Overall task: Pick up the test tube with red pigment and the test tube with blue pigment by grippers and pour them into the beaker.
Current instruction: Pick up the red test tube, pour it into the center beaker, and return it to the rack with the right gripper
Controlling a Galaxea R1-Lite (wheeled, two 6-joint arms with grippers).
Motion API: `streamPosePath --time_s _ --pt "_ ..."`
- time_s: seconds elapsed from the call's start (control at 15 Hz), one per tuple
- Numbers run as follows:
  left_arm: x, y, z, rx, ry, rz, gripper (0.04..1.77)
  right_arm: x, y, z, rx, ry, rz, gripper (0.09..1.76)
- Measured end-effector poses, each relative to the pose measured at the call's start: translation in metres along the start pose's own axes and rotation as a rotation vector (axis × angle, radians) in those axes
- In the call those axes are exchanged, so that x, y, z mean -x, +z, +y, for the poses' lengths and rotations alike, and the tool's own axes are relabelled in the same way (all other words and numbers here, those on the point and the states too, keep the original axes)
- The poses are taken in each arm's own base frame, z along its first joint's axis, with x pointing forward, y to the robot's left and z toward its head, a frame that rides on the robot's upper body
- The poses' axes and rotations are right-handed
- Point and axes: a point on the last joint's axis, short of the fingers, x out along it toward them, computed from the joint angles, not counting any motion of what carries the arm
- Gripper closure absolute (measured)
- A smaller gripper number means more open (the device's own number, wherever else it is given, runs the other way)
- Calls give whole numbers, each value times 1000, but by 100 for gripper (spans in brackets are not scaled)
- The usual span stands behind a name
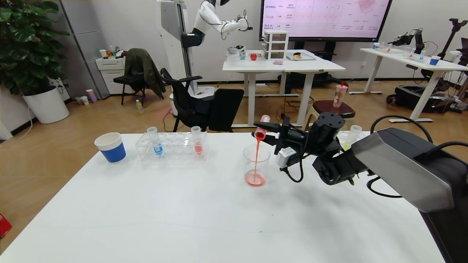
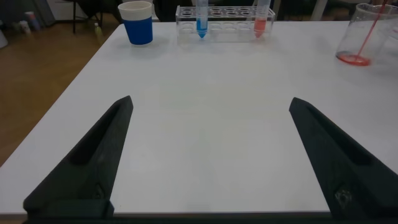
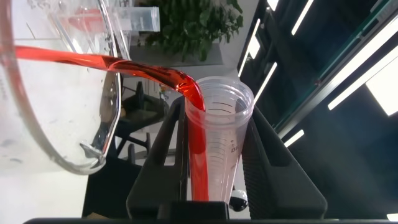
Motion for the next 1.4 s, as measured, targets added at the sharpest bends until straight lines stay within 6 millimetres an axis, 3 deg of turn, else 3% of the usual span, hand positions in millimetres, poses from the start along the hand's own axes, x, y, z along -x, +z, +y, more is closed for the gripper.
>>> streamPosePath --time_s 0.53,0.93,1.4 --pt "0 0 0 0 0 0 6 4 -4 8 111 11 5 133" --pt "0 0 0 0 0 0 6 -4 4 17 169 30 -24 133" --pt "0 0 0 0 0 0 6 5 -5 1 162 28 6 133"
